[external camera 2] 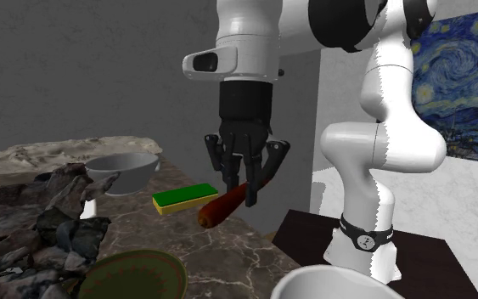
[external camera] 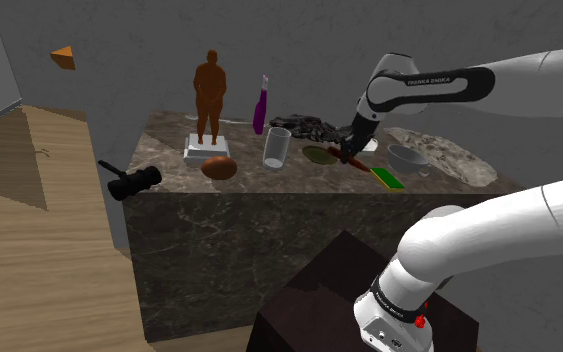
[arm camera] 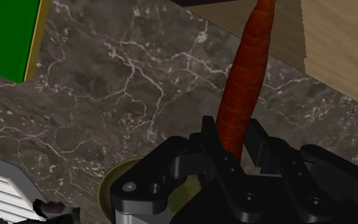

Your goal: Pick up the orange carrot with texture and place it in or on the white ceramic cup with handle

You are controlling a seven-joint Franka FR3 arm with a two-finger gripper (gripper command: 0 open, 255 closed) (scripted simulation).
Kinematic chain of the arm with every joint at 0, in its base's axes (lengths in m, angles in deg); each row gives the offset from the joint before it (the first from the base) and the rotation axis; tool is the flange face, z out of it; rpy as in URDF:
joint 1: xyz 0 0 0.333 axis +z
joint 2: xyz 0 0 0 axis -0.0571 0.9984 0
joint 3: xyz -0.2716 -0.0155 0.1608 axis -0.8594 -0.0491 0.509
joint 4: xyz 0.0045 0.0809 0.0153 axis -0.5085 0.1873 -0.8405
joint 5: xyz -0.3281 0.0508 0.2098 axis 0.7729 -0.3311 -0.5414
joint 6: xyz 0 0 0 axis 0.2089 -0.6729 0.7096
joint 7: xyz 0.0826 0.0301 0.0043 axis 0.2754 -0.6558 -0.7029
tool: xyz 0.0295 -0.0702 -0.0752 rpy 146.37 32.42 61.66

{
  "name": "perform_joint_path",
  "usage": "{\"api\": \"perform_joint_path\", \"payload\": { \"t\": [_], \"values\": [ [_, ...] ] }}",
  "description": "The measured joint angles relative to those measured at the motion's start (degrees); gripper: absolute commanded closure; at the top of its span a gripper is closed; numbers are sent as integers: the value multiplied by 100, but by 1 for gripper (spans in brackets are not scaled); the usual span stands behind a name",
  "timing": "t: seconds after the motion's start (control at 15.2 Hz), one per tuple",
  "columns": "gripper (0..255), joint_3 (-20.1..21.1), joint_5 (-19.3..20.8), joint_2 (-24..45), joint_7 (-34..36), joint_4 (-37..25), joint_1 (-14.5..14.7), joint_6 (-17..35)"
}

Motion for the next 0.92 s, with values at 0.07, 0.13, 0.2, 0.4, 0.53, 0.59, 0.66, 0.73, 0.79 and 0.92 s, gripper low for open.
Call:
{"api": "perform_joint_path", "payload": {
  "t": [0.07, 0.13, 0.2, 0.4, 0.53, 0.59, 0.66, 0.73, 0.79, 0.92],
  "values": [
    [255, 16, -10, -15, 5, -57, 5, -72],
    [255, 25, -15, -30, 4, -99, 5, -129],
    [255, 38, -23, -48, 3, -163, 7, -211],
    [255, 84, -53, -90, 8, -370, 21, -460],
    [255, 115, -78, -96, 12, -531, 35, -627],
    [255, 118, -84, -98, 2, -603, 36, -701],
    [255, 126, -86, -119, 1, -637, 33, -756],
    [255, 69, -71, -81, -70, -721, 19, -796],
    [255, -33, -31, -57, -191, -776, -20, -814],
    [255, -225, 26, 54, -405, -865, -70, -773]
  ]
}}
